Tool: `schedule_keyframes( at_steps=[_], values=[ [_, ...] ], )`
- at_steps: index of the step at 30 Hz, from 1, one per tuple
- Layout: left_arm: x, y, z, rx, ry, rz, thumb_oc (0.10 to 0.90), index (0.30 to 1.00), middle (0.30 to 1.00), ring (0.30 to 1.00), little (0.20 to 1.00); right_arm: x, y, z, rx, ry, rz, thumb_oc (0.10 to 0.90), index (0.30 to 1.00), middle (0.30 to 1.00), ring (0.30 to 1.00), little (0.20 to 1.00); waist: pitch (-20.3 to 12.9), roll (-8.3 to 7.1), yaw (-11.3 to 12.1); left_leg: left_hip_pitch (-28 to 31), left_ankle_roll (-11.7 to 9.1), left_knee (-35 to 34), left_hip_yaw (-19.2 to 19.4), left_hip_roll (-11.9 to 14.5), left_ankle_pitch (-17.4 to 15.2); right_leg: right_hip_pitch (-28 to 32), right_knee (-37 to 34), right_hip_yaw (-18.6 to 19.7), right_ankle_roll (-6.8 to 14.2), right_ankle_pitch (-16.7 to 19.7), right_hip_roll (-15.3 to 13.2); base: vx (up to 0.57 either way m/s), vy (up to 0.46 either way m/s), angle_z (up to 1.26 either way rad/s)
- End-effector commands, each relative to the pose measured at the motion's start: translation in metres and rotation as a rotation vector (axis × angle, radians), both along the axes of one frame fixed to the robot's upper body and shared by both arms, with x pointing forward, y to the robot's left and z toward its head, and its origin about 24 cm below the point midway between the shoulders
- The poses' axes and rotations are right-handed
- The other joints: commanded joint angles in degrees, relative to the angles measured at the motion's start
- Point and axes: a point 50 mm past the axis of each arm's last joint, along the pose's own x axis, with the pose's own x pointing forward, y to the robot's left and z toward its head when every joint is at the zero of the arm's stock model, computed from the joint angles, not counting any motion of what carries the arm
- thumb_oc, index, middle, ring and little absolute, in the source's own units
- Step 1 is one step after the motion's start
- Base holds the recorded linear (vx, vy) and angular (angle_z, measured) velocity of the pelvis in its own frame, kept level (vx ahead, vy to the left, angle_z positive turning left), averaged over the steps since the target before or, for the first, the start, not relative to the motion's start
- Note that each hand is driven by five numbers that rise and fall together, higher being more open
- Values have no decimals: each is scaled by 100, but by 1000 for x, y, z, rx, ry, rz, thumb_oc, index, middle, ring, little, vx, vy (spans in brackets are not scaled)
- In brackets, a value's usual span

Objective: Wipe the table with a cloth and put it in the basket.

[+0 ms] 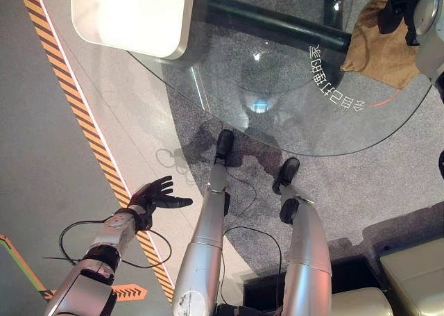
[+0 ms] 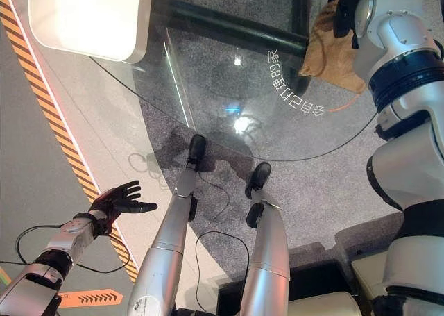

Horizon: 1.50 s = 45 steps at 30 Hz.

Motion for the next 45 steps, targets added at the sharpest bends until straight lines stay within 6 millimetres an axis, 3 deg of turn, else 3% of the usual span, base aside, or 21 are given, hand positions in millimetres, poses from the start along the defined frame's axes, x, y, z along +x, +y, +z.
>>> schedule_keyframes(
  at_steps=[1,29,45],
  values=[
    [-36,32,-20,31,104,79,800,900,900,900,900,-5,-40,-22,-47,125,-151,100,300,300,300,200,-41,102,-83,51,504,506,436,-425,-619,360,-1247,-342,12,858,354,0,0,0],
    [-36,32,-19,27,104,75,800,900,900,900,900,-4,-38,-23,-24,128,-131,100,300,300,300,200,-41,113,-89,113,499,466,449,-424,-604,409,-1281,-332,16,876,367,0,0,0],
    [-35,21,-24,3,95,68,800,900,900,900,900,-2,-18,-11,129,-119,20,100,300,300,300,200,-41,139,-72,245,507,316,395,-460,-572,526,-1449,-294,51,929,404,-5,21,0]
  ],
)
